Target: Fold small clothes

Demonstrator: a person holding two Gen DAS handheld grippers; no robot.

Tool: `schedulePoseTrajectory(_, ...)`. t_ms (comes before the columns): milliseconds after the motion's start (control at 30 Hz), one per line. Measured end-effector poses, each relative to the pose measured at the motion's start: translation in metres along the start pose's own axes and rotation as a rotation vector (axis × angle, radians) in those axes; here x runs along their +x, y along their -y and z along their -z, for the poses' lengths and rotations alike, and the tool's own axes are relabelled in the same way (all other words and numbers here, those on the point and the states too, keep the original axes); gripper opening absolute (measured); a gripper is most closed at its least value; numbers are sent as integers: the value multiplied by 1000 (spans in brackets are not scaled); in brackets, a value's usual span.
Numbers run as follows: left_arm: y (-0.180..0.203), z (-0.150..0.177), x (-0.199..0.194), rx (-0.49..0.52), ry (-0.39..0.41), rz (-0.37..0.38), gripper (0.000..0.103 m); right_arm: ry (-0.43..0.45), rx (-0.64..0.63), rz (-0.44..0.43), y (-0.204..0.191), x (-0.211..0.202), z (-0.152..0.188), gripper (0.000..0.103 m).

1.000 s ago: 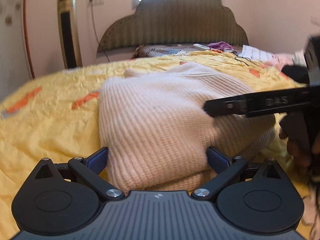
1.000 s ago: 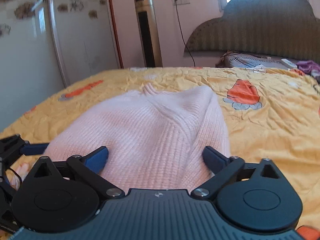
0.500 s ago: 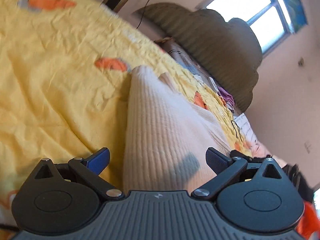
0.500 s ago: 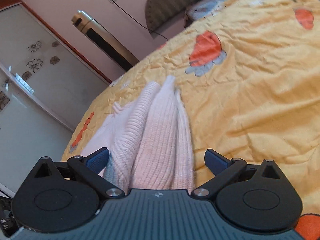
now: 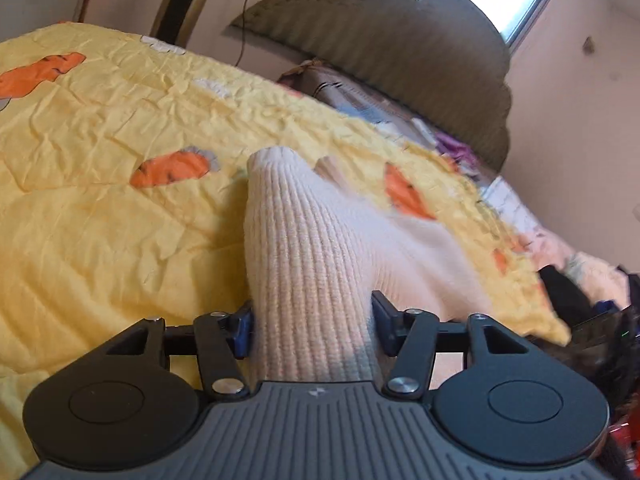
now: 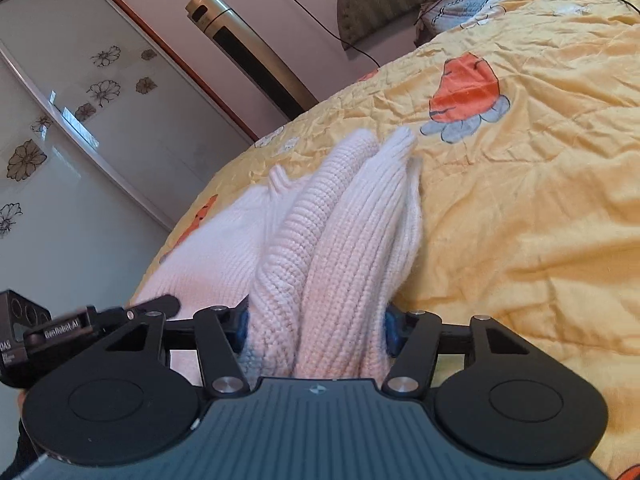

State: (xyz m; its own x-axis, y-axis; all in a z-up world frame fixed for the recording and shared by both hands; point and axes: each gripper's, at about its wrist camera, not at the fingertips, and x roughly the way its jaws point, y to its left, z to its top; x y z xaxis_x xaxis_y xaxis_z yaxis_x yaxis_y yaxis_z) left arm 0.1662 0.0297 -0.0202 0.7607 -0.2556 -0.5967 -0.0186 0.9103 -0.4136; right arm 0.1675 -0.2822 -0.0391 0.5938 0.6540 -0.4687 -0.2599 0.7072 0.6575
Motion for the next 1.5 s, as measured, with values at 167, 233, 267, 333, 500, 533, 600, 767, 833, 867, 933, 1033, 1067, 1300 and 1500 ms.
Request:
schedulePoseTrajectory(167, -1, 24, -30, 16, 113, -33, 79, 8, 103, -37, 13, 2, -1, 71)
schedulePoseTrajectory(233, 3, 38, -53, 73, 167, -64, 81, 10, 99, -20, 6, -7, 0, 74)
schedulePoseTrajectory(267, 7, 45, -62, 115, 195, -90, 81, 24, 102, -18, 4, -15, 1, 74)
schedulePoseTrajectory(333, 24, 65, -85, 265, 274, -169, 81, 83, 102, -14, 1, -38, 5, 74)
schedulePoseTrajectory(500, 61, 116, -92, 599, 201, -188, 81, 149, 62, -105, -15, -87, 20, 70)
schedulePoseTrajectory(533, 65, 123, -86, 654, 192, -222, 81, 140, 50, -128, -20, -91, 21, 69)
schedulePoseTrajectory(600, 69, 126, -72, 698, 162, -301, 80, 76, 30, -162, -28, -88, 21, 68)
schedulePoseTrajectory(767, 58, 100, -82, 504, 193, -262, 74, -52, -15, -107, -38, -54, 26, 50)
schedulePoseTrajectory(833, 53, 94, -81, 499, 187, -265, 46, -57, -43, -102, -42, -48, 32, 38)
schedulePoseTrajectory(867, 51, 93, -76, 511, 171, -255, 34, -58, -51, -102, -42, -46, 32, 28)
schedulePoseTrajectory(933, 47, 97, -70, 541, 176, -261, 30, -60, -40, -125, -40, -46, 36, 22)
schedulePoseTrajectory(1033, 47, 95, -79, 538, 186, -241, 27, -49, -23, -138, -40, -53, 35, 19)
schedulePoseTrajectory(1067, 46, 92, -84, 528, 188, -226, 26, -40, -18, -142, -40, -58, 34, 19)
schedulePoseTrajectory(1300, 45, 95, -76, 533, 167, -240, 26, -83, 27, -113, -15, -56, 45, 12)
schedulePoseTrajectory(1500, 43, 87, -105, 518, 181, -159, 29, -68, 20, -153, -28, -68, 28, 33)
